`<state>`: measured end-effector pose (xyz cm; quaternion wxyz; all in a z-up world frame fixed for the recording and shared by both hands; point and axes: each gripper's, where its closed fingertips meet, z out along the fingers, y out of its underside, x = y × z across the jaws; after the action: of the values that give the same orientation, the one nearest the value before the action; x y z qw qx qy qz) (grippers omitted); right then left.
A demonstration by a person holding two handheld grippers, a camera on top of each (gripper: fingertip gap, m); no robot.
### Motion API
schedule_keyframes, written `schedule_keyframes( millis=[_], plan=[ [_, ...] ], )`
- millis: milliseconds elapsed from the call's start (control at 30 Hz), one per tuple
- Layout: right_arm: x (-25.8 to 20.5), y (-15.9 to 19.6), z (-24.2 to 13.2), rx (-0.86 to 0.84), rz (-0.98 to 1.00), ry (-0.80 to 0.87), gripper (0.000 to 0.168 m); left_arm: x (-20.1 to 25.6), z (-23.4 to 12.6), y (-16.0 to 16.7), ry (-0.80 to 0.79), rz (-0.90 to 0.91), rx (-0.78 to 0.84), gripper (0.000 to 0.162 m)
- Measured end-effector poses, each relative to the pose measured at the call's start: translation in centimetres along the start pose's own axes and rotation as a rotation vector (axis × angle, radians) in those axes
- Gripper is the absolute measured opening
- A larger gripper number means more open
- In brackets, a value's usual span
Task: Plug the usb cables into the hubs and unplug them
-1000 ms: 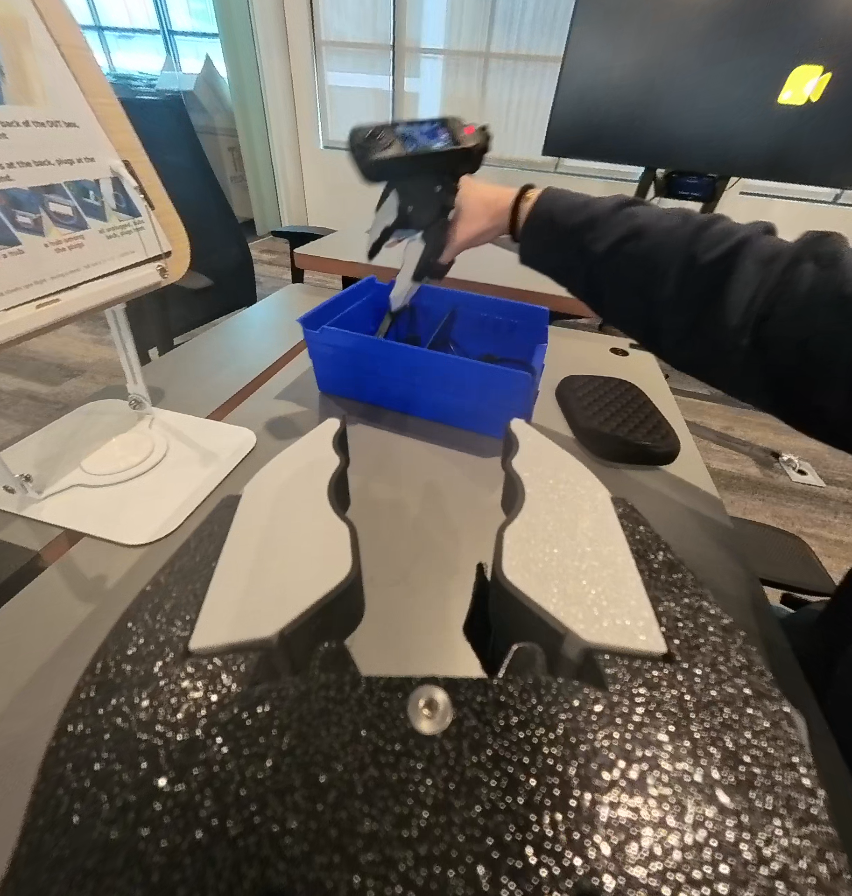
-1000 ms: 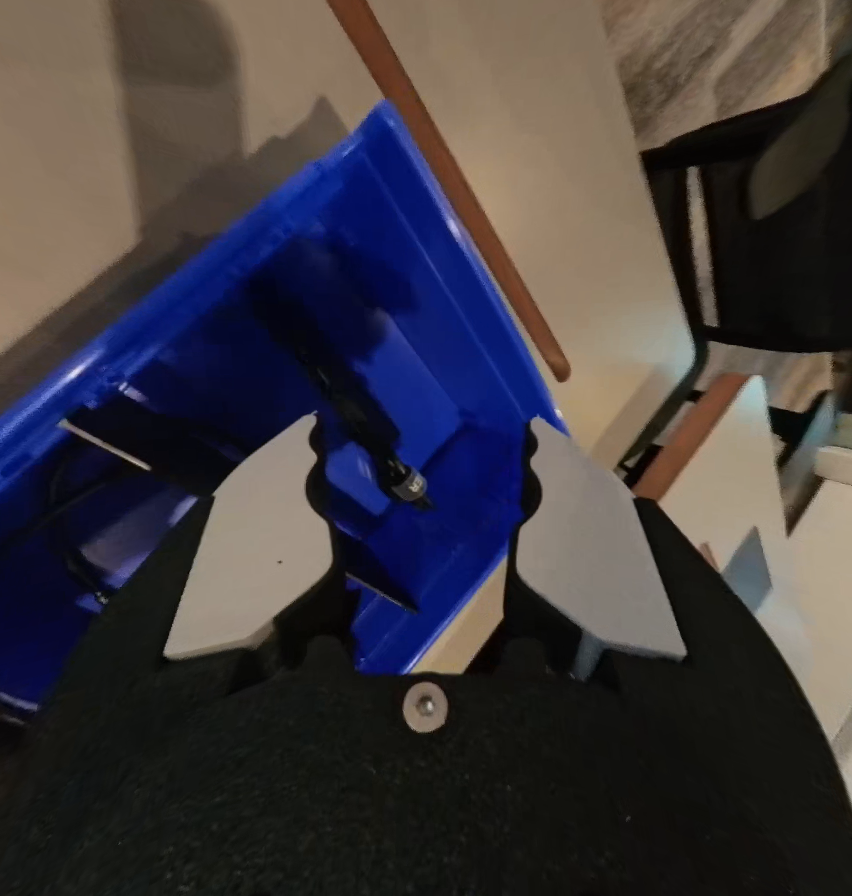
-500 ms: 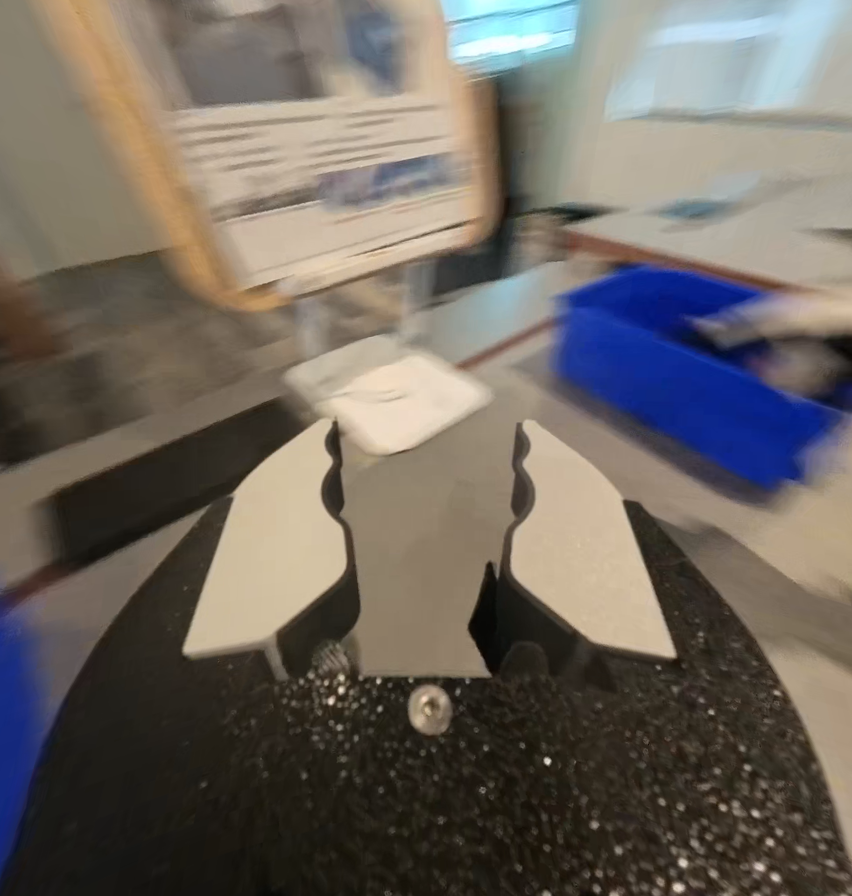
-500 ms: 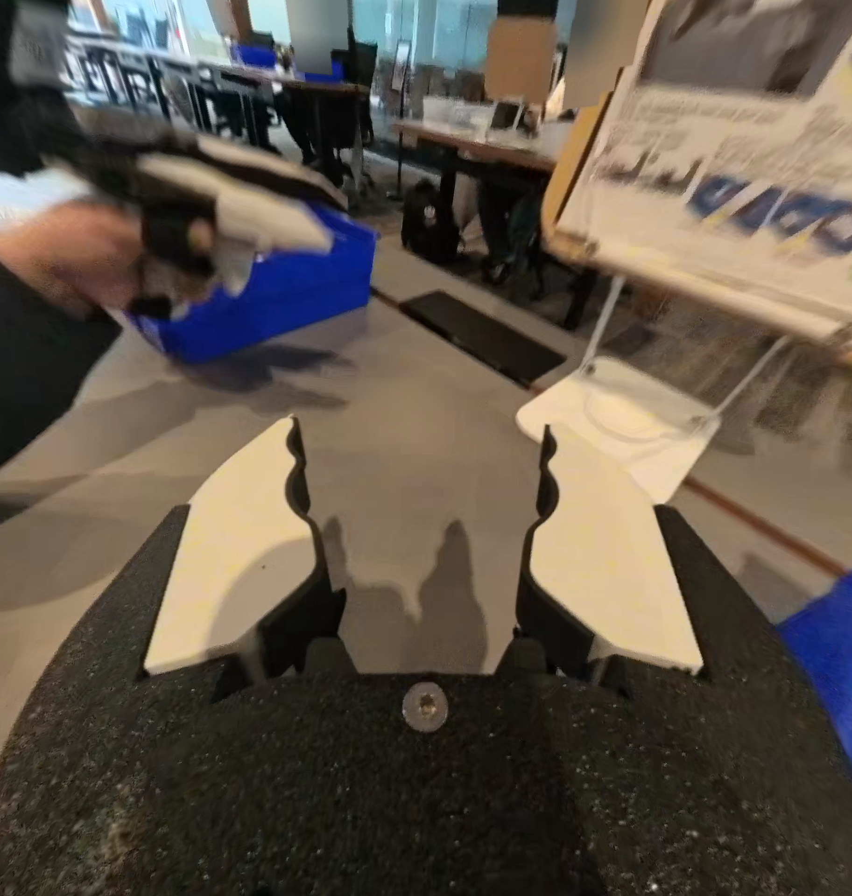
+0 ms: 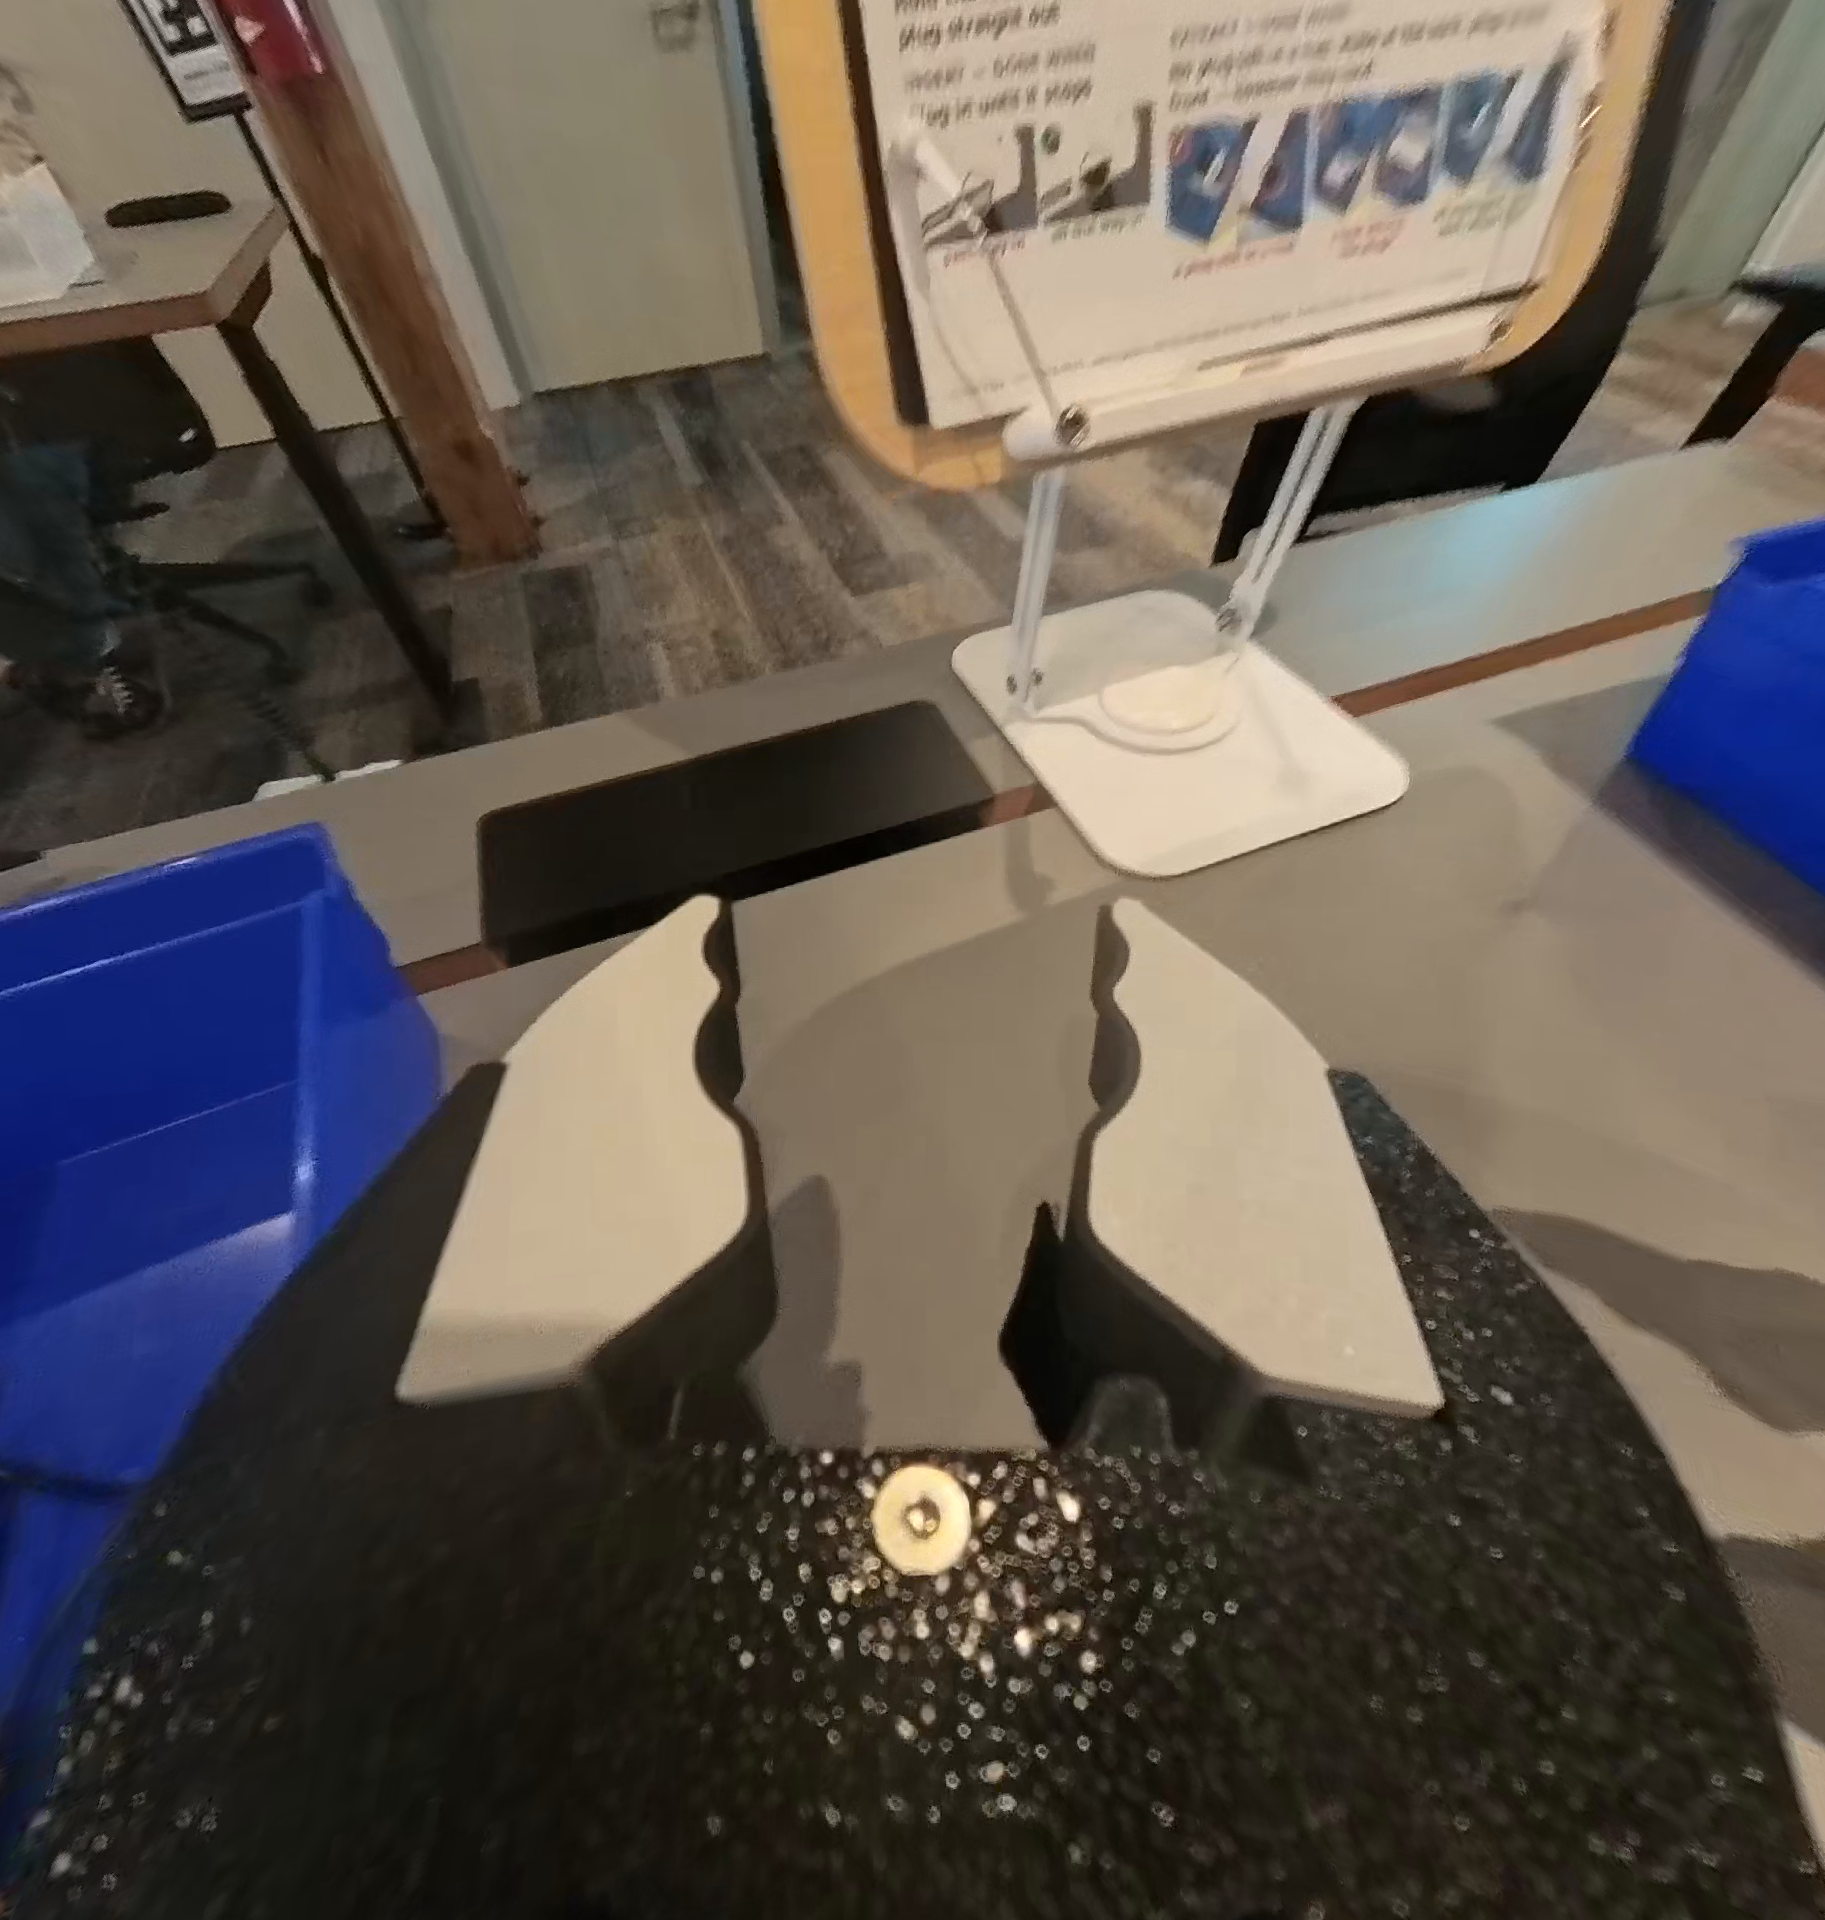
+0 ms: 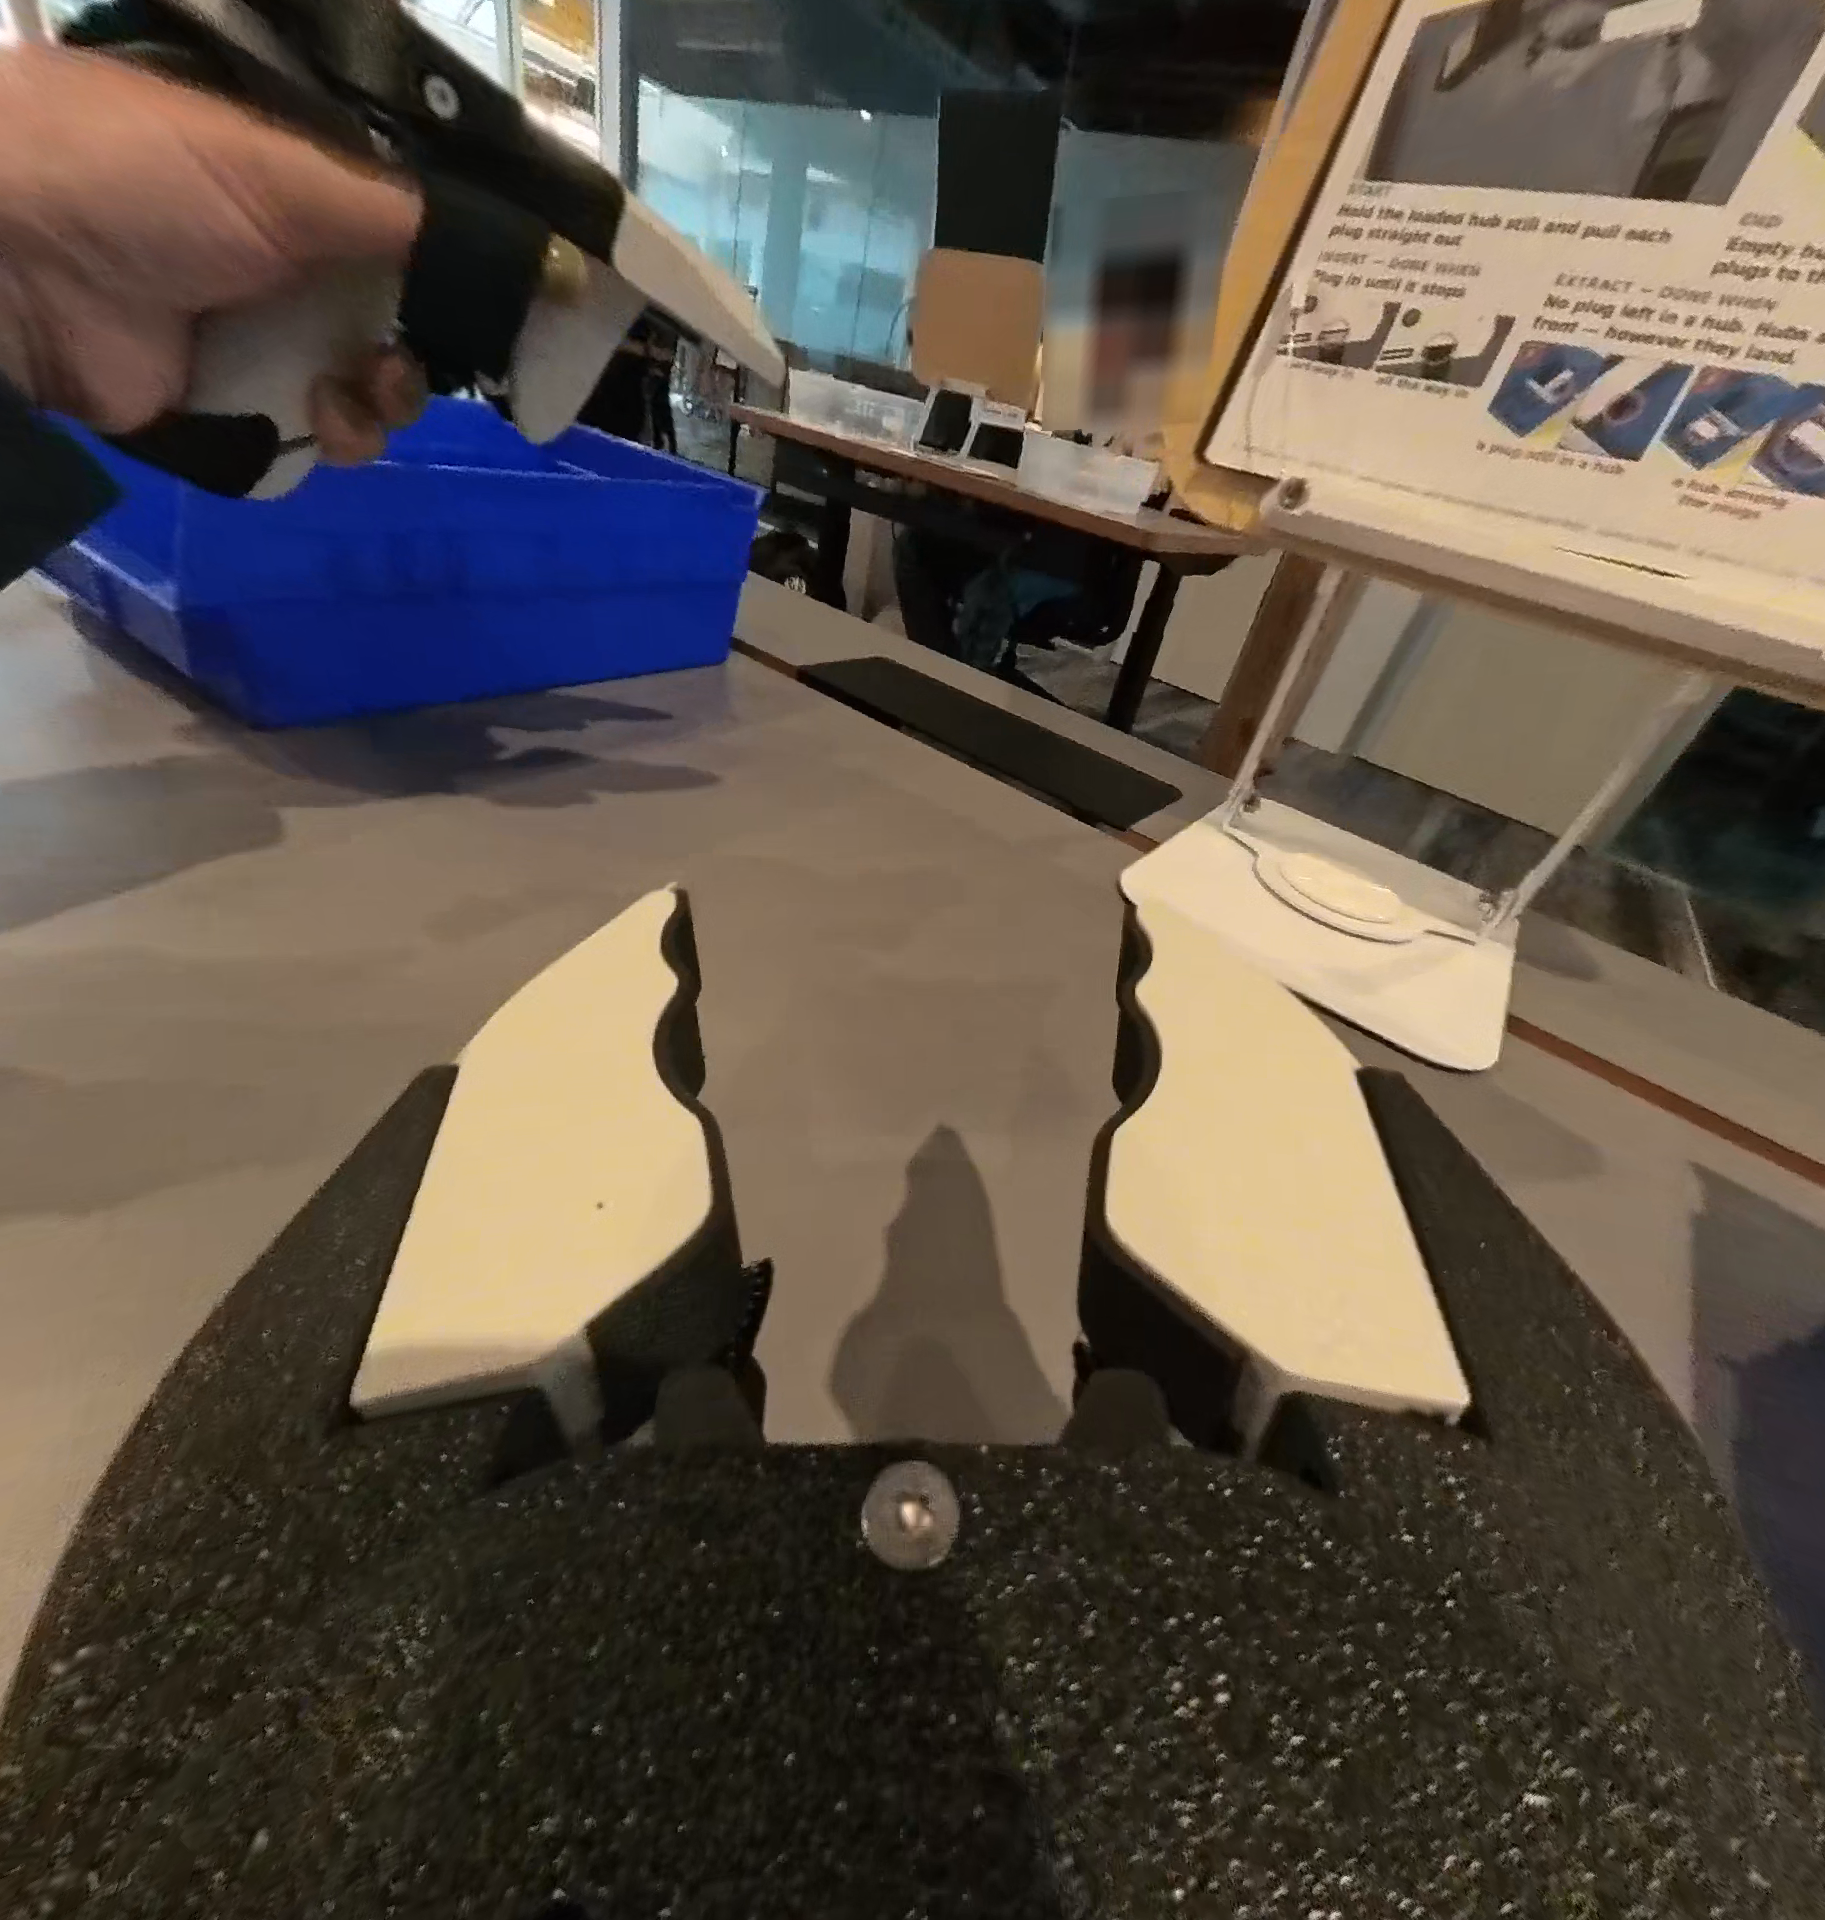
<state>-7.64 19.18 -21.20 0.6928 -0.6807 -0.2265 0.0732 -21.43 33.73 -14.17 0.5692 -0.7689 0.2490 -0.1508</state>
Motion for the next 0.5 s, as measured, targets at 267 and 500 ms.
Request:
schedule_keyframes(
  millis=[267,500],
  plan=[
    [-0.4,-0.3,-0.2,0.031,-0.021,-0.013,0.071,-9.3,-3.9,2.3,-0.189,-0.076,-0.124,0.053],
    [-0.6,-0.3,-0.2,0.033,-0.038,-0.020,0.067,-20.1,-9.5,8.0,-0.366,-0.160,-0.298,0.038]
  ],
)
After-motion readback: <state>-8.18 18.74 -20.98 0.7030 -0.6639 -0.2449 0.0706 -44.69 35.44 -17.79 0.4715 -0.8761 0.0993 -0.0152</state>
